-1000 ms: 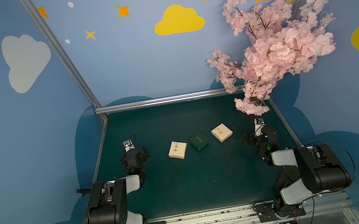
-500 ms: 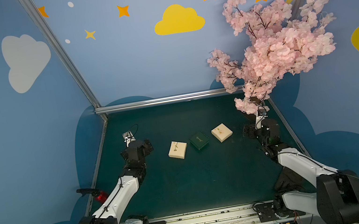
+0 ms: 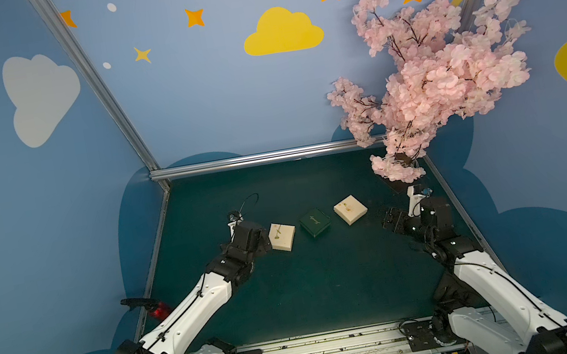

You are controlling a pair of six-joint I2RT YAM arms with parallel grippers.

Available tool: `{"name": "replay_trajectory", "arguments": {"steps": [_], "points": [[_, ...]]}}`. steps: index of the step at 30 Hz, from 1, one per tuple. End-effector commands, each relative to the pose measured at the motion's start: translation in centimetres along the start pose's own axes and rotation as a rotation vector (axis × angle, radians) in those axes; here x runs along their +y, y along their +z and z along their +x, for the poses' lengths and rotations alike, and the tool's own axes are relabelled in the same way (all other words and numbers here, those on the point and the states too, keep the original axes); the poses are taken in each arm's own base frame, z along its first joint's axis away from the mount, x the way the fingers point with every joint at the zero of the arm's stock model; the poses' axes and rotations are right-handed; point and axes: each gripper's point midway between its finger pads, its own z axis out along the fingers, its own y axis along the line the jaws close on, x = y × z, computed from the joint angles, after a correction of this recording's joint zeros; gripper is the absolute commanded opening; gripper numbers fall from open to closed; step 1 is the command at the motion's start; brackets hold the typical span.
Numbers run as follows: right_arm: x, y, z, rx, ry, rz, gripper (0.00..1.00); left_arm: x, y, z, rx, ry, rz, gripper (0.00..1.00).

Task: Take the rings out of the lift-off lid box
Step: Pick up the jewelry box from the center of the board.

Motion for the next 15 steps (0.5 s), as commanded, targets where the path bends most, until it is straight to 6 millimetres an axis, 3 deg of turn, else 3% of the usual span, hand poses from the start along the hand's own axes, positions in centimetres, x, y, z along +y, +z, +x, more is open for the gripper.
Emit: {"name": "replay_trajectory", "arguments": {"steps": [1, 5, 15], "points": [[1.8, -0.5, 3.2, 0.092, 0.050, -0.141, 0.97, -1.4, -0.2, 1.7, 0.126, 0.021, 0.050, 0.99], [2.7, -1.3, 4.3, 0.097, 0.038, -0.210, 0.97, -3.3, 0.5, 2.5, 0.189, 0.021, 0.114, 0.99], [4.1, -3.2, 5.7, 0.088, 0.034, -0.325, 0.97, -5.7, 3.6, 3.7, 0.313, 0.082, 0.114, 1.00]]}}
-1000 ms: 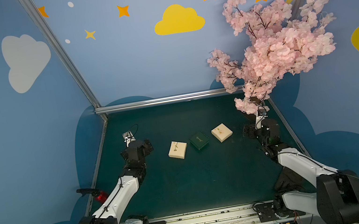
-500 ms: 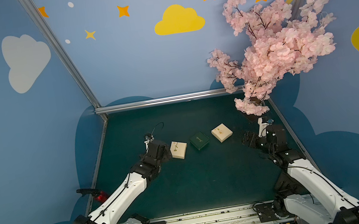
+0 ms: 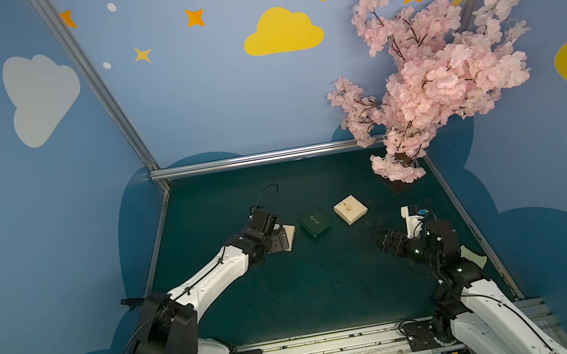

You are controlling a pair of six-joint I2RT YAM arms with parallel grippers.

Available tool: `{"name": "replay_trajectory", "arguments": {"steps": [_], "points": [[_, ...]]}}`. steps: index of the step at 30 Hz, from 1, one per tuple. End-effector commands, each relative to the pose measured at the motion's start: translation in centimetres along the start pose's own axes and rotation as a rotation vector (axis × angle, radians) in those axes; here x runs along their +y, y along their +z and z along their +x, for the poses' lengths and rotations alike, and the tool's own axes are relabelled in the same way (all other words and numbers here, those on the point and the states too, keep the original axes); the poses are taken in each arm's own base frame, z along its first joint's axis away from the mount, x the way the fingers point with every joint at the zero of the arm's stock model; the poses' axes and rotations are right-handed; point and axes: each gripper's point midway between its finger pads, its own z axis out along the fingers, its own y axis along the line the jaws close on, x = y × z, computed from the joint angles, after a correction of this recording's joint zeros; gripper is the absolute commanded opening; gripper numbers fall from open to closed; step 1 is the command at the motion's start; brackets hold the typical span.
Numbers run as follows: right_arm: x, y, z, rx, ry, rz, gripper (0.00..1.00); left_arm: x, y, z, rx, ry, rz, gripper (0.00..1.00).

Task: Take the rings out of the lift-off lid box
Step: Pick up the jewelry box from the center of the board.

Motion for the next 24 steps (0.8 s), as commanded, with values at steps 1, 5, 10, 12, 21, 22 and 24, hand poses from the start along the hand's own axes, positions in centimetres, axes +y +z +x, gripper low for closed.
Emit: {"name": "replay_trajectory", "arguments": {"steps": [1, 5, 10, 12, 21, 22, 24], "points": [[1.2, -0.4, 0.4, 0.013, -0.027, -0.050, 0.97, -1.0, 0.3, 0.1, 0.046, 0.021, 0.024, 0.99], [1.4, -0.9, 0.5, -0.002, -0.063, -0.036, 0.97, -1.9, 1.2, 0.2, 0.075, 0.035, 0.044, 0.99], [2.1, -0.8, 0.5, 0.011, -0.034, -0.075, 0.97, -2.4, 2.2, 0.0, 0.093, 0.053, 0.039, 0.99], [2.3, -0.6, 0.8, 0.045, -0.029, -0.083, 0.97, -2.4, 2.5, -0.2, 0.091, 0.056, 0.029, 0.99], [3.4, 0.5, 1.6, 0.146, -0.026, -0.142, 0.97, -2.9, 3.6, -0.6, 0.091, 0.116, -0.011, 0.99], [3.4, 0.6, 1.7, 0.152, -0.023, -0.142, 0.97, -2.9, 3.7, -0.7, 0.086, 0.138, -0.029, 0.99], [3.4, 0.8, 1.7, 0.159, -0.023, -0.139, 0.97, -2.8, 3.9, -0.6, 0.084, 0.171, -0.067, 1.00]]}}
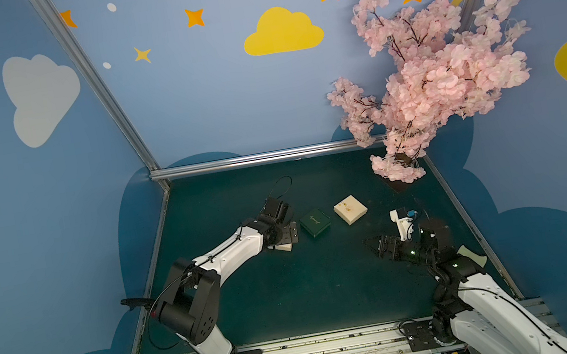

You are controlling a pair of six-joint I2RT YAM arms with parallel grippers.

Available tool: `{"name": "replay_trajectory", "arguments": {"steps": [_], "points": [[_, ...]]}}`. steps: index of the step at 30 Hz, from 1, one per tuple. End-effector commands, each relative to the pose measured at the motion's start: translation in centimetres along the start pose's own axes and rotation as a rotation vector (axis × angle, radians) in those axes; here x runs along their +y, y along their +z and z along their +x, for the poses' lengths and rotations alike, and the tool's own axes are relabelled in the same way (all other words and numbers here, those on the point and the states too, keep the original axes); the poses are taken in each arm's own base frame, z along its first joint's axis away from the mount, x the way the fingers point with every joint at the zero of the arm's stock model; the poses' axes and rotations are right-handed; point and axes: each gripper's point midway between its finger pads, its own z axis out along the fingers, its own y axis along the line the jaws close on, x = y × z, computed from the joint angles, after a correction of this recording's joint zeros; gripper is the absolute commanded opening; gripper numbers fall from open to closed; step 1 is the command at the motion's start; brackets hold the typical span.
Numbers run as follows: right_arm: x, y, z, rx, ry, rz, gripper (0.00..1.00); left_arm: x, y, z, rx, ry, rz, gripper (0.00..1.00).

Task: Take the rings out of the lift-off lid box
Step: Pick up the jewelry box from the center of the board.

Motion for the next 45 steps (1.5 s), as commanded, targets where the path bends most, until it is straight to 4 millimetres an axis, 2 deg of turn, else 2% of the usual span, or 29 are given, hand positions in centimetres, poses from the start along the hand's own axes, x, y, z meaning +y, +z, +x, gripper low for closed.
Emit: {"name": "replay_trajectory", "arguments": {"steps": [1, 14, 25, 38, 45], "points": [[1.4, 0.0, -0.8, 0.005, -0.030, -0.040, 0.97, 0.4, 0.3, 0.1, 0.006, 0.084, -0.084, 1.00], [0.8, 0.5, -0.6, 0.036, -0.018, 0.006, 0.97, 0.0, 2.3, 0.1, 0.037, 0.164, -0.201, 0.99], [0.0, 0.7, 0.1, 0.051, -0.007, 0.037, 0.97, 1.1, 2.7, -0.6, 0.017, 0.186, -0.282, 0.99], [-0.5, 0.3, 0.6, 0.051, -0.003, 0.063, 0.97, 1.1, 2.9, -1.3, 0.003, 0.156, -0.243, 1.00], [-0.7, 0.1, 1.0, 0.054, -0.006, 0.072, 0.97, 1.5, 3.4, -1.3, 0.024, 0.123, -0.209, 0.94]]}}
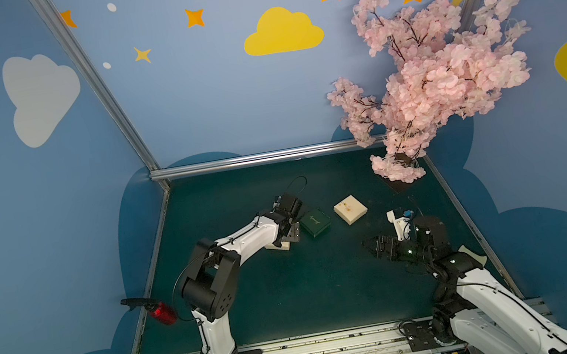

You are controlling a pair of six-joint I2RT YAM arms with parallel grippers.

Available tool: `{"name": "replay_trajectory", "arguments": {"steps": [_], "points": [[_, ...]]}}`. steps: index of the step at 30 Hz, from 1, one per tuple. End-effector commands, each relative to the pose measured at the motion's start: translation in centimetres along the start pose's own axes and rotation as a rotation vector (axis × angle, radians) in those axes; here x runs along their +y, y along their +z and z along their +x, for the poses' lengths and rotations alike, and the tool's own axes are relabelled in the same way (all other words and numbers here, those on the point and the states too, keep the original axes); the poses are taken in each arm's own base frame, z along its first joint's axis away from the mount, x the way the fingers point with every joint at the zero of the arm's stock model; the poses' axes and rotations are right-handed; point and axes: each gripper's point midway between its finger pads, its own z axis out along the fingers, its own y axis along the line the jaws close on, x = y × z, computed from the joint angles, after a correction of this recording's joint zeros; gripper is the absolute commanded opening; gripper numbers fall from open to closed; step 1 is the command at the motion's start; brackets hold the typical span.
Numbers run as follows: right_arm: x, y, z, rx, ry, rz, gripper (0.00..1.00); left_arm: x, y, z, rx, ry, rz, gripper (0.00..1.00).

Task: Take the rings out of the lift-off lid box
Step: Pick up the jewelry box from the center of the board.

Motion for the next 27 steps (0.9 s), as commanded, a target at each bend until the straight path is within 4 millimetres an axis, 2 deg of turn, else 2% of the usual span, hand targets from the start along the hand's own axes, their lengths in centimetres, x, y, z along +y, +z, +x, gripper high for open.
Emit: {"name": "replay_trajectory", "arguments": {"steps": [1, 15, 21, 27], "points": [[-0.4, -0.2, 0.4, 0.010, -0.013, 0.024, 0.97, 0.0, 0.4, -0.1, 0.009, -0.011, 0.022, 0.93], [-0.6, -0.4, 0.6, 0.005, -0.006, 0.035, 0.97, 1.3, 1.6, 0.3, 0.030, -0.027, -0.015, 0.93], [-0.6, -0.5, 0.6, 0.001, -0.003, 0.036, 0.97, 1.4, 2.4, 0.6, 0.045, -0.027, -0.026, 0.87], [-0.8, -0.6, 0.8, -0.001, 0.001, 0.046, 0.97, 1.3, 2.2, 0.6, 0.039, -0.042, -0.012, 0.84]]}}
